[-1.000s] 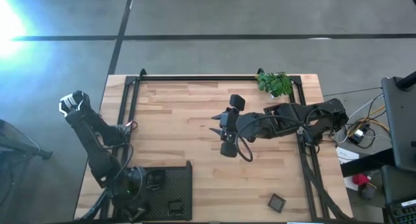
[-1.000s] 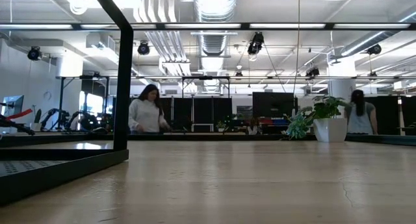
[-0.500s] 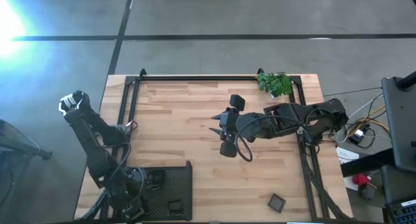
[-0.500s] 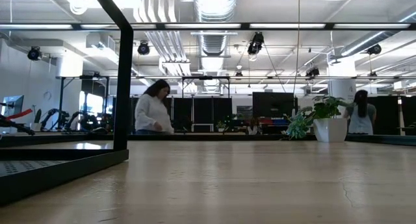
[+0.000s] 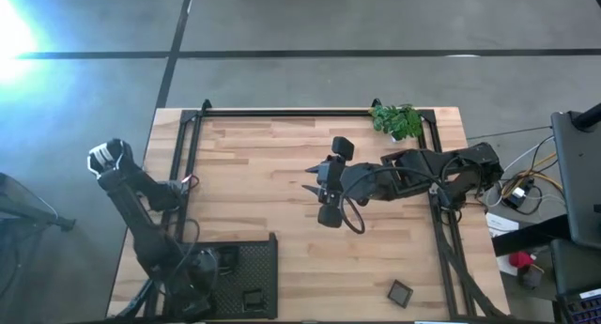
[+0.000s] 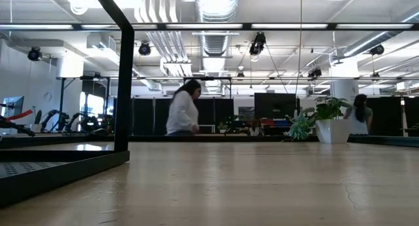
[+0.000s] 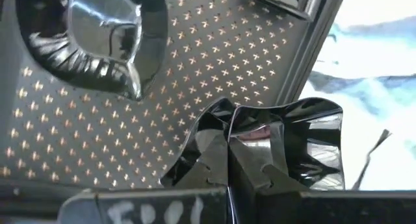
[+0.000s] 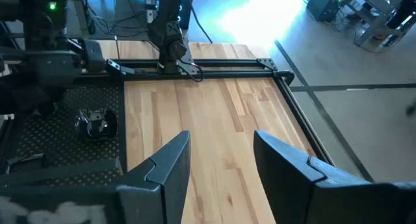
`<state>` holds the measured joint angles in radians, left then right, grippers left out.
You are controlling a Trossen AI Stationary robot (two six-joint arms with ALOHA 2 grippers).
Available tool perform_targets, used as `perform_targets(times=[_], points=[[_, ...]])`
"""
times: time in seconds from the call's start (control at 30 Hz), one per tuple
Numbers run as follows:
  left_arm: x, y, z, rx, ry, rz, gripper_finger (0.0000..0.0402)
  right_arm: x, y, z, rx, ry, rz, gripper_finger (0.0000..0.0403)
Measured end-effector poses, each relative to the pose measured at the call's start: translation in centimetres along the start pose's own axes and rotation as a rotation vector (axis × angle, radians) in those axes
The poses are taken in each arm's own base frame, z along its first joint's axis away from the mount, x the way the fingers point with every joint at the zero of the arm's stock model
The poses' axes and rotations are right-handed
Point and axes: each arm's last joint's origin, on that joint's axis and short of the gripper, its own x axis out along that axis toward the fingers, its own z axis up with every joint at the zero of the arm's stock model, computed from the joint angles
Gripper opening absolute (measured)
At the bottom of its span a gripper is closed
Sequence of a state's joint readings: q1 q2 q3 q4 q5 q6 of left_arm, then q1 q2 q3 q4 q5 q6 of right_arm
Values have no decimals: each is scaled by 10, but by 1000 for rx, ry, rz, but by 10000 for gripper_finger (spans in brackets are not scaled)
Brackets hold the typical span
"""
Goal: Pick & Place Mini shaped plates
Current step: Stack the black distorted square plate on the black distorted square plate on the shelf
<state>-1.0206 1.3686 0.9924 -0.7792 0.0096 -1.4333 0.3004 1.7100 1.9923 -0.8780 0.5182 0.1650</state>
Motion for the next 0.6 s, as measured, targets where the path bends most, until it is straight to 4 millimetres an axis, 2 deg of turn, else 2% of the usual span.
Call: perform_targets(times=[0.27,0.6], points=[[9,-2,-2,91,75,11,0,0,0,0,0,0,0,166],[15,-2,-1,347,108,14,0,0,0,0,0,0,1,166]])
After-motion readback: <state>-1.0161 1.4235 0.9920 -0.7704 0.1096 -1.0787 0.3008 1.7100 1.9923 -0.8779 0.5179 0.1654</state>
